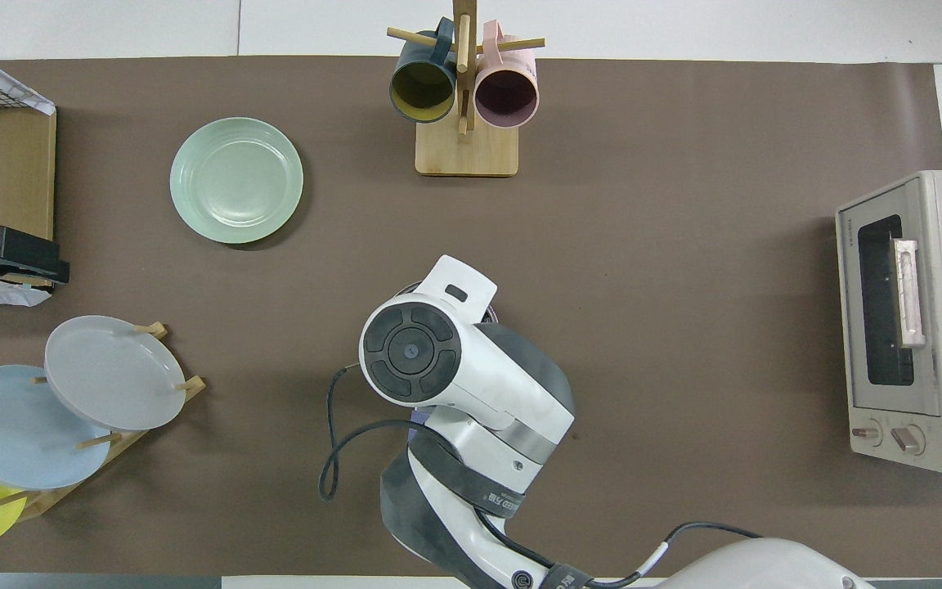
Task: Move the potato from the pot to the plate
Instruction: 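Grasp the lid knob with the right gripper and lift the lid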
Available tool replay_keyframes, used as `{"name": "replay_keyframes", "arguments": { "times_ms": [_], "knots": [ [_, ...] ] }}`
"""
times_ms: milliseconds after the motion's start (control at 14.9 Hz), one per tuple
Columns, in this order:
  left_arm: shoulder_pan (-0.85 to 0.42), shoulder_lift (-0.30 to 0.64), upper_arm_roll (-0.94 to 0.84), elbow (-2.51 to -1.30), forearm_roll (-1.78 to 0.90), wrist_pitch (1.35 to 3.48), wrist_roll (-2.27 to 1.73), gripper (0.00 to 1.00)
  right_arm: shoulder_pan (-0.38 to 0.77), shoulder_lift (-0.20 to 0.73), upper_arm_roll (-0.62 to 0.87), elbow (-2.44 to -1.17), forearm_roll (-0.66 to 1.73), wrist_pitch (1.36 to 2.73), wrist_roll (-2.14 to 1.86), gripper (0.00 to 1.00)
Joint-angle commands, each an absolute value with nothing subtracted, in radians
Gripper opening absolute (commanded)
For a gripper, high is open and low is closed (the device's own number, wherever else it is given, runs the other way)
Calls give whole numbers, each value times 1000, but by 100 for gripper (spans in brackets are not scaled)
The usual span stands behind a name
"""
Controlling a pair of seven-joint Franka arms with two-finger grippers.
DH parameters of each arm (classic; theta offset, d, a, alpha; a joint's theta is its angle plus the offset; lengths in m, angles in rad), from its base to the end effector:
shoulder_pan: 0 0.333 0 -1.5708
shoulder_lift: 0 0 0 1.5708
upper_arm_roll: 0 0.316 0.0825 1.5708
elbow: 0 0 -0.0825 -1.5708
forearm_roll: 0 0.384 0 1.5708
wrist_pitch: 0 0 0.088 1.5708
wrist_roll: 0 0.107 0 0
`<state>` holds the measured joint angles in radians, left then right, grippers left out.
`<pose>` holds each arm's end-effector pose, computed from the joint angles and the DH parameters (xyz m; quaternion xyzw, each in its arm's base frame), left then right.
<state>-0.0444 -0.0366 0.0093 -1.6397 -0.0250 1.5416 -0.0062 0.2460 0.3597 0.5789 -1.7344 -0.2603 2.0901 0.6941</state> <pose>0.5382 -0.0215 0.6097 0.9993 -0.0144 -0.0310 0.0120 0.4727 0.4433 0.4051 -0.9934 -0.1091 -0.0349 0.0079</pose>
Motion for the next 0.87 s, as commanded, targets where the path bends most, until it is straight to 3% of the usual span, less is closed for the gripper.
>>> {"name": "replay_keyframes", "arguments": {
  "times_ms": [0, 335, 804],
  "knots": [
    [-46, -63, 11, -1666, -11, 1542, -17, 100, 236, 345, 586, -1770, -305, 2120, 706, 88],
    [-48, -63, 11, -1667, -11, 1543, -21, 100, 235, 347, 586, -1770, -311, 2118, 713, 58],
    [-55, -63, 11, -1667, -11, 1539, -18, 100, 227, 356, 586, -1715, -311, 2085, 723, 52]
  ]
}}
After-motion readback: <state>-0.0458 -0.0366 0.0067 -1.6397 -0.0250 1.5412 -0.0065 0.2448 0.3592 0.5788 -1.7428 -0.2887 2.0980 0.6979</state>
